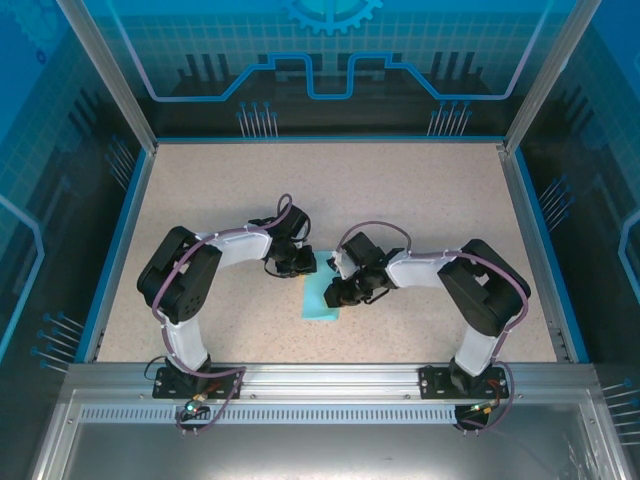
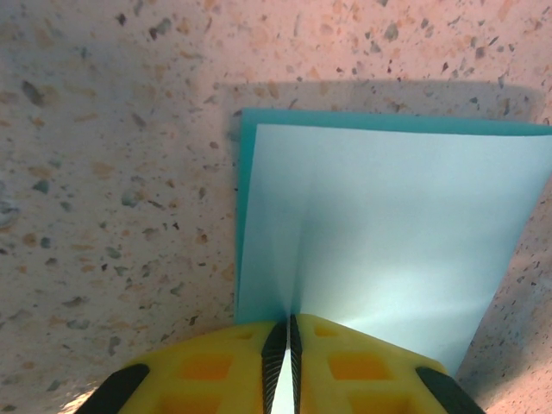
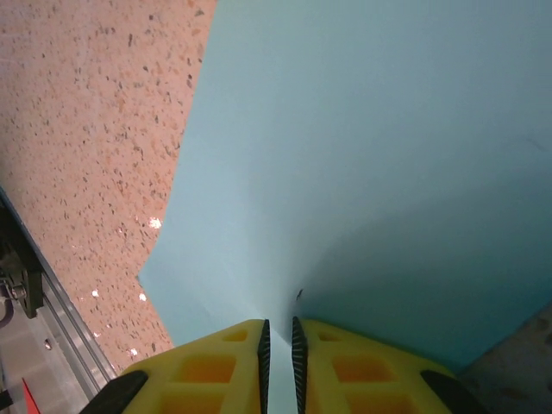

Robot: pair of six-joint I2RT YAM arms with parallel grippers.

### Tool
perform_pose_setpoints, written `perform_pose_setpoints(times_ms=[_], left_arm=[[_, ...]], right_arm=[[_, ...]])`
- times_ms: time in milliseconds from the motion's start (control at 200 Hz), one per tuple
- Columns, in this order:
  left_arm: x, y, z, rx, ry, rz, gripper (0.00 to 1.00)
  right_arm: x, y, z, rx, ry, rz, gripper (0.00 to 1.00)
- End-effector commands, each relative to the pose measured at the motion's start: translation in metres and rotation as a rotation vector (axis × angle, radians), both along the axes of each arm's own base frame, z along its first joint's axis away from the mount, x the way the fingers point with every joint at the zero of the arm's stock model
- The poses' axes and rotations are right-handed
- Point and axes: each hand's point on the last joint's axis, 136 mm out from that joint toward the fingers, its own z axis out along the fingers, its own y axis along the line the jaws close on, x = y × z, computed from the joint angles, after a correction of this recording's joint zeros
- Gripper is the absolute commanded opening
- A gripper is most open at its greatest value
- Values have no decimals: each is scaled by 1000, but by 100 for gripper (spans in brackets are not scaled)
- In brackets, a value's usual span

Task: Fold a paper plane with a square sheet of paper (pick it up from the middle)
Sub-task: Fold the square sheet of paper in half at the center of the table.

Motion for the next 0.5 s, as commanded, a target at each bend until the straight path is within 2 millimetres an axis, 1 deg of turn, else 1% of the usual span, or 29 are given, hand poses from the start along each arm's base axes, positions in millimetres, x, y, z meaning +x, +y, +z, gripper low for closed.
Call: perform_pose_setpoints(times_ms=[0, 130, 225, 495], left_arm=[[-30, 39, -48, 182, 129, 5, 17], [-31, 41, -49, 186, 131, 8, 17], [-31, 42, -49, 187, 132, 8, 17], [-29, 43, -51, 190, 135, 6, 17]], right_arm=[[-29, -10, -15, -47, 63, 45, 18], [-42, -23, -21, -76, 85, 55, 18], [-52, -29, -23, -84, 97, 66, 18], [-83, -30, -19, -96, 120, 144, 18]])
